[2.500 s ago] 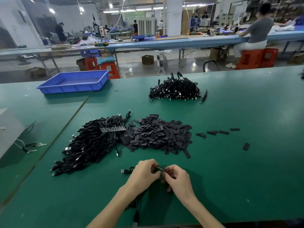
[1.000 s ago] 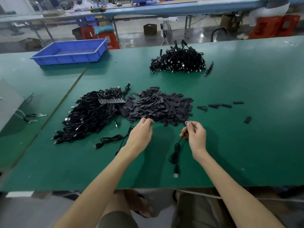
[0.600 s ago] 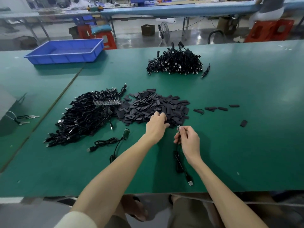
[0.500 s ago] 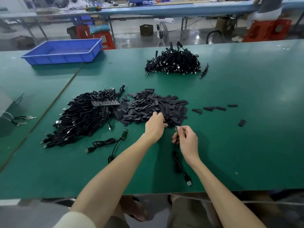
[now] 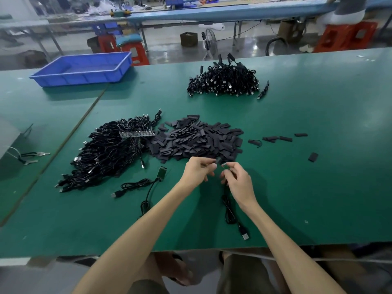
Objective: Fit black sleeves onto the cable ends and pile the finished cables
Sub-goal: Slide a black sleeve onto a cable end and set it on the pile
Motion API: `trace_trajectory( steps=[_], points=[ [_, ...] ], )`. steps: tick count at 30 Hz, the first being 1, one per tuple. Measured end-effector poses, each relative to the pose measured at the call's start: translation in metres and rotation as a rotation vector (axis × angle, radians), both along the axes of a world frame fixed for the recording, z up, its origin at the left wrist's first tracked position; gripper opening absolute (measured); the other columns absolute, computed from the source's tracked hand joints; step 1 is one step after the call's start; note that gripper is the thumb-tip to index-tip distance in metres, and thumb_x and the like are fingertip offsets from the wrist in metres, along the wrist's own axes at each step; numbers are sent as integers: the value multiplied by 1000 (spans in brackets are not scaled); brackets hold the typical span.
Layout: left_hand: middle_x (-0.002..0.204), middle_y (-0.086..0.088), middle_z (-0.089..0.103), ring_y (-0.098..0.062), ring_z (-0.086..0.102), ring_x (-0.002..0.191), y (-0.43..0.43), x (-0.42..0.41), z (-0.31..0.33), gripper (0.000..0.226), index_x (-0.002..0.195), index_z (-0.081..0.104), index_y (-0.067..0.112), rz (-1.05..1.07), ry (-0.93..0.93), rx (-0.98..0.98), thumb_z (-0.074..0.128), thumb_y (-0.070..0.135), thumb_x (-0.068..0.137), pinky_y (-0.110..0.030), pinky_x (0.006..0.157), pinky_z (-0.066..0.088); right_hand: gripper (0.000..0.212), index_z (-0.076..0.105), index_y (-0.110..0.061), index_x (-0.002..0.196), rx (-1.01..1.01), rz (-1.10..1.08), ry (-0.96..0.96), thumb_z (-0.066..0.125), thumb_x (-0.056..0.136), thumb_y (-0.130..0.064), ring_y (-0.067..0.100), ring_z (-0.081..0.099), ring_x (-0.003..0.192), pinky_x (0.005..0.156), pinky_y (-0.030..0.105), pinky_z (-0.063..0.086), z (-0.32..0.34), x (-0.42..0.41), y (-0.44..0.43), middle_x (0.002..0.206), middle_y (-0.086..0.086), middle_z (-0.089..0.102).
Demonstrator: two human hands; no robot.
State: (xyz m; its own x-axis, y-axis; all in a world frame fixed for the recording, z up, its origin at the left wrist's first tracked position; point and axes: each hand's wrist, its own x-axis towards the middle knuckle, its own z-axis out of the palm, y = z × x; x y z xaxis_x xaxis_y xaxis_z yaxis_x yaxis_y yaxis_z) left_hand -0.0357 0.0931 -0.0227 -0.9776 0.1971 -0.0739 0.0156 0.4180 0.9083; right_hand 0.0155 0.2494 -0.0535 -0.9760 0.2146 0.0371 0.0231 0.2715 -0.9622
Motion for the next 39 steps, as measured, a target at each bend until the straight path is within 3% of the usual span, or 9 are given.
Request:
trace_trajectory(
  steps=[4, 7, 10, 15, 24, 30, 39],
  points=[
    [84, 8, 70, -3, 61, 61, 1, 8, -10, 21, 115, 76, 12, -6, 85, -91, 68, 15, 96, -16, 57, 48, 14, 63, -21, 117, 36, 32, 22, 56, 106, -16, 8, 69, 70, 75, 30, 55, 0, 2, 0, 89, -7, 77],
    [91, -2, 63, -15, 61, 78, 1, 14, -16, 15, 100, 77, 11, -34, 225, -169, 63, 16, 100, -30, 70, 53, 13, 60, -21, 118, 12, 29, 43, 57, 105, -17, 14, 70, 69, 73, 36, 57, 0, 4, 0, 86, -5, 78],
    [79, 1, 65, -15, 60, 75, -1, 17, -22, 19, 91, 72, 11, -42, 311, -195, 60, 21, 101, -38, 74, 50, 12, 58, -23, 115, -13, 26, 57, 56, 105, -15, 16, 71, 65, 69, 35, 57, 1, 4, 1, 89, -10, 78],
    [79, 2, 66, -11, 62, 72, -3, 24, -27, 17, 99, 74, 9, 4, 408, -236, 60, 17, 102, -34, 73, 52, 12, 59, -24, 112, -22, 32, 78, 56, 106, -14, 15, 71, 63, 64, 20, 51, 4, 6, 0, 89, -11, 78],
    [94, -1, 65, -18, 62, 78, -2, 30, -25, 19, 113, 74, 6, 3, 509, -275, 63, 13, 100, -39, 75, 53, 16, 73, -24, 106, -39, 10, 90, 61, 103, -14, 14, 70, 62, 64, 27, 57, 3, 4, 1, 79, -6, 75],
    [89, 3, 62, -17, 61, 74, -4, 30, -24, 19, 112, 74, 7, 58, 478, -245, 60, 14, 102, -37, 72, 53, 18, 73, -23, 105, -91, -31, 109, 60, 104, -12, 17, 69, 62, 60, 21, 51, 2, 2, 3, 80, -2, 75],
    [97, 2, 62, -19, 59, 78, -5, 30, -24, 21, 117, 72, 6, 22, 507, -309, 59, 13, 102, -34, 73, 51, 15, 76, -21, 104, -50, 1, 88, 64, 101, -15, 15, 69, 60, 61, 20, 52, 0, -1, 0, 75, -5, 75]
  ],
)
